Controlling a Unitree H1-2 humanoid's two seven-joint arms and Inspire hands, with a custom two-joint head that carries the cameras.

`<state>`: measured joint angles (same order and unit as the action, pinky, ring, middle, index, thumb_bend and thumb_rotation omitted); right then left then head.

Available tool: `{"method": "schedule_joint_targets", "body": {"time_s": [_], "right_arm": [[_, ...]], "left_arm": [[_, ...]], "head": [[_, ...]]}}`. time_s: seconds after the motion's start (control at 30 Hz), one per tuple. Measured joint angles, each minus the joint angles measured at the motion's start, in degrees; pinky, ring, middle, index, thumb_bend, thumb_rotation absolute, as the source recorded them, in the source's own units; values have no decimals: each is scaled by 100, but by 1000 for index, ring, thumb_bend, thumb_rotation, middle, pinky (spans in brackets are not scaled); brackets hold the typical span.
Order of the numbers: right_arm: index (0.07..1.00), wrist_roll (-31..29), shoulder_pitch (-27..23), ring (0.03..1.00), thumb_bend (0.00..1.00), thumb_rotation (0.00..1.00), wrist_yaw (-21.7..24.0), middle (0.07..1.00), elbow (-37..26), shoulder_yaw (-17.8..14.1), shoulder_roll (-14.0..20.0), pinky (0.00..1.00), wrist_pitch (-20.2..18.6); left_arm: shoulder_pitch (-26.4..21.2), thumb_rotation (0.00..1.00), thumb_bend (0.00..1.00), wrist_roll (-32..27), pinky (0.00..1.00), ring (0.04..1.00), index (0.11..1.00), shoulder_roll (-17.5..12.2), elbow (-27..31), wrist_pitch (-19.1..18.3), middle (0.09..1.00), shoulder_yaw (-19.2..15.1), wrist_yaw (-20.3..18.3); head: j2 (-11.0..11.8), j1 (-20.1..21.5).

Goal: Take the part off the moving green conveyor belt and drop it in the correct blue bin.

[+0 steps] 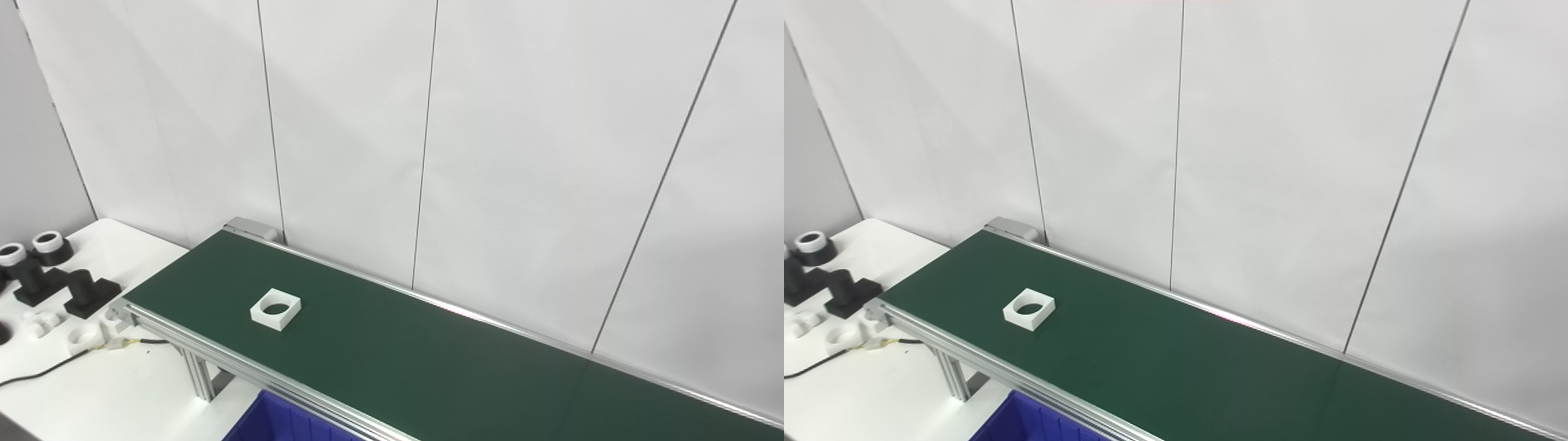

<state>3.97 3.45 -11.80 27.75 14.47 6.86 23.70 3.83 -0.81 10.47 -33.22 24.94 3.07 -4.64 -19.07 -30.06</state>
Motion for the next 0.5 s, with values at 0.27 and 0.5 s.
{"method": "schedule_joint_targets", "body": {"time_s": [0.27,0.5], "right_arm": [[821,199,5,759,491,0,-41,806,-27,-12,4,640,0],[778,161,33,703,493,0,-28,770,-63,-15,6,551,0]], "left_arm": [[1,0,783,-1,640,664,635,-3,11,0,681,10,131],[5,0,825,0,640,670,640,-19,72,0,686,115,186]], "head": [[-141,52],[-255,97]]}}
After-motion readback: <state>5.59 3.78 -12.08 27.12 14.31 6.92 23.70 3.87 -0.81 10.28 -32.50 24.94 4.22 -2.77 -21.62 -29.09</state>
